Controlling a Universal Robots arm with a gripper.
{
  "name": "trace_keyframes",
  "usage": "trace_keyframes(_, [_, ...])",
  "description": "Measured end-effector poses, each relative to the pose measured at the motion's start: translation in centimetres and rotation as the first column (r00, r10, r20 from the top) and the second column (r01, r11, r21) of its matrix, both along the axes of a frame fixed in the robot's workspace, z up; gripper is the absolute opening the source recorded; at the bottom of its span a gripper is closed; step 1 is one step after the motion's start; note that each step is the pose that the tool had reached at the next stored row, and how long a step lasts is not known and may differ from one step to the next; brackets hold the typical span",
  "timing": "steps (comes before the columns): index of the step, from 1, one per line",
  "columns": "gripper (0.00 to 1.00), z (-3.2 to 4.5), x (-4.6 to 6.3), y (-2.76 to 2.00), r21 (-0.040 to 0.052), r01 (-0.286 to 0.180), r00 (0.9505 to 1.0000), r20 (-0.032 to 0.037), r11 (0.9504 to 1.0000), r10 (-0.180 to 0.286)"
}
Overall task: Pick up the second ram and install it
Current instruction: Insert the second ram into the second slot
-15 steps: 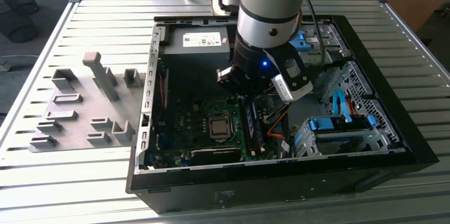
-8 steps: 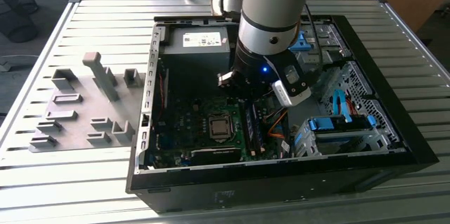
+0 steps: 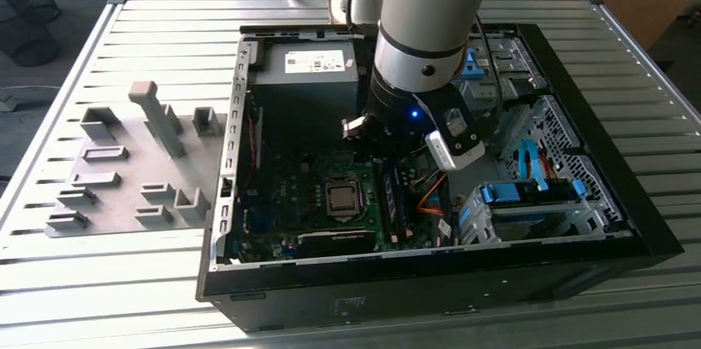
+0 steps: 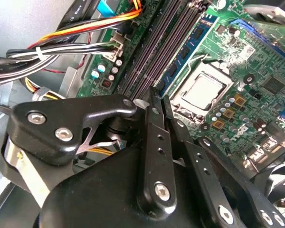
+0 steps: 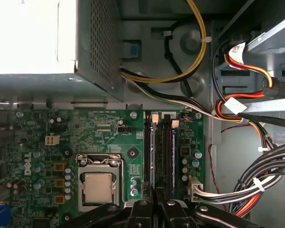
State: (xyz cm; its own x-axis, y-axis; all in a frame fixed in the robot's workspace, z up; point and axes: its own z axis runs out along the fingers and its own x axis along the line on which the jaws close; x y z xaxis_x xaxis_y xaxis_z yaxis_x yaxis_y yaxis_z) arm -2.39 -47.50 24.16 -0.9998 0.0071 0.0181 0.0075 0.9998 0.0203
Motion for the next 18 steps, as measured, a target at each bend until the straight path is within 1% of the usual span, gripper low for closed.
trace_keyframes(5, [0.14,-0.15,0.0,0.00,0.0005,0.000,1.0000,0.0002,1.0000,0.000])
trace_keyframes(12, [0.14,-1.12,0.2,-0.12,0.0007,0.000,1.0000,0.0000,1.0000,0.000])
trace_keyframes(16, [0.14,-1.29,0.3,-0.39,0.0038,0.000,1.0000,-0.0003,1.0000,0.000])
trace_keyframes(18, [0.14,-1.41,0.3,-0.45,0.0043,0.000,1.0000,-0.0003,1.0000,0.000])
